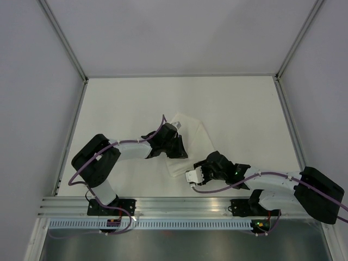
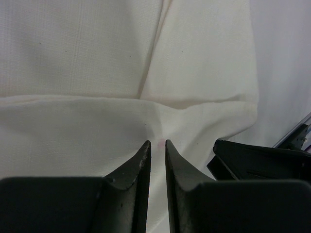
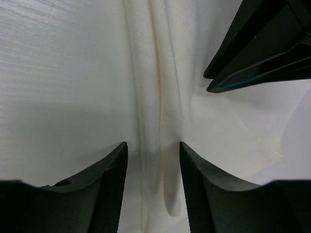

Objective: Fold the napkin, place the utensils inside, and roll it up
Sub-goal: Roll the napkin at the center of the board.

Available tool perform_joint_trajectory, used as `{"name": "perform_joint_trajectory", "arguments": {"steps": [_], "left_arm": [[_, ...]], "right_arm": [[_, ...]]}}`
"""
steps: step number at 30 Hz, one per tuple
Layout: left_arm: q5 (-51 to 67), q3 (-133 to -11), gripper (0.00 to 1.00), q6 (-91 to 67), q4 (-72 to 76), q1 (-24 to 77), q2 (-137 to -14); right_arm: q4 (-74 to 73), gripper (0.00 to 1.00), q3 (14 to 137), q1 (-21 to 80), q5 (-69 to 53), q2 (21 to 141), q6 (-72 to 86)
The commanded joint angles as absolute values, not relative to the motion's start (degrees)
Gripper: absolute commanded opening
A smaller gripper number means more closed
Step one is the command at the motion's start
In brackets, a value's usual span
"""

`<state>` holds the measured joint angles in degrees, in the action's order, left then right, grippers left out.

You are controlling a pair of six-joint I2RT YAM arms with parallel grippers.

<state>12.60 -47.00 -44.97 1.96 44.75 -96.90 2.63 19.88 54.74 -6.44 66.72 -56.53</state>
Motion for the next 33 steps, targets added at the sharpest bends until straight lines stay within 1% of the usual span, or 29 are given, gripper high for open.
{"name": "perform_joint_trajectory", "arguments": {"steps": [1,6,7,9,12,15,22,27,33], "left_arm": [[13.8,-48.9,0.23,-46.8,3.2,44.8,-96.4],[14.0,-48.9,0.23,-46.5,2.5,44.8,-95.9],[14.1,-48.8,0.23,-46.4,2.4,44.8,-95.8],[14.0,-48.8,0.23,-46.1,2.0,44.8,-95.7],[14.1,-49.1,0.23,-45.9,2.0,44.7,-96.2],[14.2,-49.4,0.23,-45.8,2.0,44.7,-96.8],[14.0,-49.4,0.23,-45.8,2.2,44.7,-97.2],[13.8,-49.0,0.23,-45.7,2.2,44.7,-96.5],[13.6,-48.6,0.23,-45.5,2.1,44.6,-96.0]], "right_arm": [[10.8,0.53,17.9,55.9,-0.4,64.3,-54.6],[7.0,0.49,16.7,56.3,-1.7,58.6,-54.9],[6.1,0.5,16.5,56.5,-2.5,55.7,-54.6],[3.4,0.52,17.5,56.6,-3.3,54.4,-54.1],[2.3,0.51,17.6,56.6,-3.8,56.5,-56.2],[3.0,0.53,15.3,56.7,-5.8,56.4,-57.6],[10.1,0.53,12.2,56.7,-5.0,61.1,-58.8],[14.8,0.51,11.0,56.6,-4.5,63.1,-58.9],[16.7,0.48,10.4,57.0,-3.6,62.2,-58.2]]}}
